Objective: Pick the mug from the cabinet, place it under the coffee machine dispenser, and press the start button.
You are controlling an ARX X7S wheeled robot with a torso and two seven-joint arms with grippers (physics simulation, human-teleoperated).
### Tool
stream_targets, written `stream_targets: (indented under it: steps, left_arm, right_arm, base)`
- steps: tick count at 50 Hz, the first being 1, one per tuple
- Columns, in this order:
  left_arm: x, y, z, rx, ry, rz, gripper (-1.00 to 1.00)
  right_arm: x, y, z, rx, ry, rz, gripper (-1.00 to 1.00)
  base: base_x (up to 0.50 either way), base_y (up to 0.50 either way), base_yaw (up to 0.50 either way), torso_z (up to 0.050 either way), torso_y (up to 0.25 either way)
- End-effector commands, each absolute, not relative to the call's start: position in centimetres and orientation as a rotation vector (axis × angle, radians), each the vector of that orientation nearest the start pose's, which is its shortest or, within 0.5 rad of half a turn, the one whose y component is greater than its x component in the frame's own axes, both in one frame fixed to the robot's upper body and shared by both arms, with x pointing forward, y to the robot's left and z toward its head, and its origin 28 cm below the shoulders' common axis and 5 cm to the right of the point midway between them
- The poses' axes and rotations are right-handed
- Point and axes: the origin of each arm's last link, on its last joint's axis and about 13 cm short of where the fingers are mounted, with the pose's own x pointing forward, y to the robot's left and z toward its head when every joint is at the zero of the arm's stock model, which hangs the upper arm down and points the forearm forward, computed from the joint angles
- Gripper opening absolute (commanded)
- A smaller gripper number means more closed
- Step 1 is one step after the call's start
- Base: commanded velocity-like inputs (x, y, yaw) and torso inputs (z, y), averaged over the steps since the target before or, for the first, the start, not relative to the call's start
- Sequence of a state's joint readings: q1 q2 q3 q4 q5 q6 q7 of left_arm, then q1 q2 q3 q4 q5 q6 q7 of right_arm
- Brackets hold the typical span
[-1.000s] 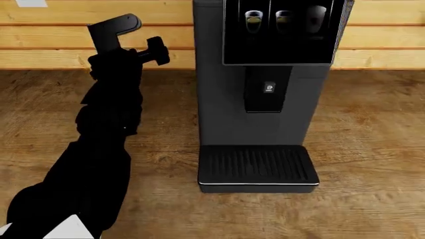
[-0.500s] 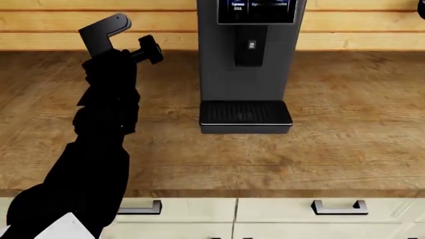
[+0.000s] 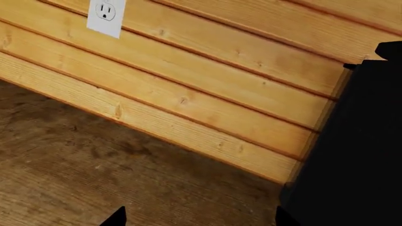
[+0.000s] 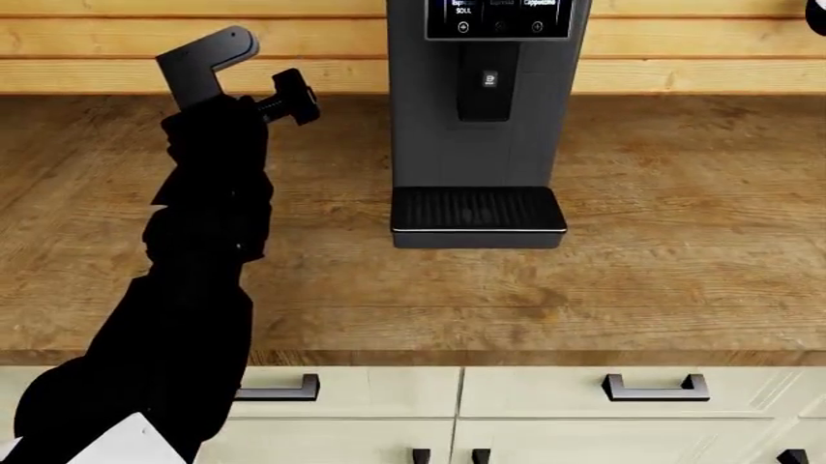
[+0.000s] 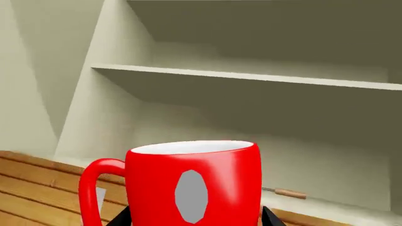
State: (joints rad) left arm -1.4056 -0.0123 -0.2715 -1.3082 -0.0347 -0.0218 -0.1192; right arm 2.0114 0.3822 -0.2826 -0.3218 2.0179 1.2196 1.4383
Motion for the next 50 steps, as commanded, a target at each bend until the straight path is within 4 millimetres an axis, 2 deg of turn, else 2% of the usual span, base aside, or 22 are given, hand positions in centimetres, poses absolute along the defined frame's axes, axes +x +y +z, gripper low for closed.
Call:
stream_targets:
  steps: [1,9,17,30,38,45,50]
  left_arm:
    - [44.0,21.4,22.4,-0.29,-0.064,0.179,1.0]
    - [44.0,21.4,22.4,-0.279,-0.067,0.177,1.0]
    - [44.0,21.3,22.3,-0.267,-0.069,0.17,1.0]
    - [44.0,21.3,22.3,-0.261,-0.069,0.166,1.0]
    - [43.9,21.3,22.3,-0.261,-0.069,0.163,1.0]
    - [43.9,21.3,22.3,-0.259,-0.07,0.163,1.0]
    - [44.0,21.3,22.3,-0.258,-0.071,0.163,1.0]
  right_arm:
    - [11.5,-7.9,41.6,-0.095,-0.524,0.231,-1.0]
    - [11.7,-8.5,38.0,-0.086,-0.452,0.233,-1.0]
    - [11.0,-9.5,34.9,-0.074,-0.417,0.243,-1.0]
    - [9.6,-10.6,32.4,-0.045,-0.371,0.204,-1.0]
    - [9.6,-11.3,31.0,-0.037,-0.337,0.201,-1.0]
    - [9.9,-12.3,28.1,-0.002,-0.28,0.179,-1.0]
    - [10.2,-12.1,25.4,0.021,-0.229,0.171,-1.0]
  base:
    - [0.0,0.0,0.0,0.0,0.0]
    - [0.0,0.0,0.0,0.0,0.0]
    - [0.0,0.0,0.0,0.0,0.0]
    - [0.0,0.0,0.0,0.0,0.0]
    - [0.0,0.0,0.0,0.0,0.0]
    - [0.0,0.0,0.0,0.0,0.0]
    - [0.0,0.0,0.0,0.0,0.0]
